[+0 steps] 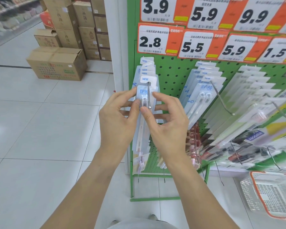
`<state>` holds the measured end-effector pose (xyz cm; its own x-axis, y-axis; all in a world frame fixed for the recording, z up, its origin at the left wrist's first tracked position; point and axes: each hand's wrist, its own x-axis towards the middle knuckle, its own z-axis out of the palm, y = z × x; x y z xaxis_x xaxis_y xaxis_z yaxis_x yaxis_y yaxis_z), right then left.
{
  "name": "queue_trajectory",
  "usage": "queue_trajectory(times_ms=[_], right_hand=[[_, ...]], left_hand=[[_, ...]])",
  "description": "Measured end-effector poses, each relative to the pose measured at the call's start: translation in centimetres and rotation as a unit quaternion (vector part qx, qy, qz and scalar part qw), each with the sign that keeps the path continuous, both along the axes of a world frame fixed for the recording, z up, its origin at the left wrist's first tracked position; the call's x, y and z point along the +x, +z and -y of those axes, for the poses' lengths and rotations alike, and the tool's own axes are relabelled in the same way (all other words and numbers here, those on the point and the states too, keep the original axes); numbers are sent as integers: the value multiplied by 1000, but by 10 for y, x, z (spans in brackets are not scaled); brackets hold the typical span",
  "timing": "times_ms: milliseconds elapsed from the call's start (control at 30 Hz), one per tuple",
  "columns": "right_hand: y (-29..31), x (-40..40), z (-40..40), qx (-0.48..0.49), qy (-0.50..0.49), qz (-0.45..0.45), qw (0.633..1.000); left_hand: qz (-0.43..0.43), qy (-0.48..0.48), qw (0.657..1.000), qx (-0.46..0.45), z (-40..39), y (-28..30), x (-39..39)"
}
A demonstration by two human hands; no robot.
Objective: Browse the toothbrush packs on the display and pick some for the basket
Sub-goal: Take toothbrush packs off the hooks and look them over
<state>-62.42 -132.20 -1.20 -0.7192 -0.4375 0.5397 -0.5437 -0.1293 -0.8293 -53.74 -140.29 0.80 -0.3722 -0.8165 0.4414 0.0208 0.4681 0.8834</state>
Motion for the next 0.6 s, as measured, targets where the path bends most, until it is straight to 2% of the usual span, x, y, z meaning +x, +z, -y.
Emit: queue_trajectory(times_ms=[200,333,433,533,600], right_hand=[[-3,-2,-4,28,-19,-15,999],[-6,-5,-6,82,30,34,996],[-6,-7,-3,119,90,82,985],[-7,-8,0,140,133,92,977],[-9,-8,3,151,152,92,972]], left_hand=[[0,4,1000,2,1,-5,1],[10,-4,1000,-1,4,-14,1],[37,-66,996,47,7,-18,0],[20,-165,978,129,12,-24,-6],[7,-201,969,144,15,-28,-11]])
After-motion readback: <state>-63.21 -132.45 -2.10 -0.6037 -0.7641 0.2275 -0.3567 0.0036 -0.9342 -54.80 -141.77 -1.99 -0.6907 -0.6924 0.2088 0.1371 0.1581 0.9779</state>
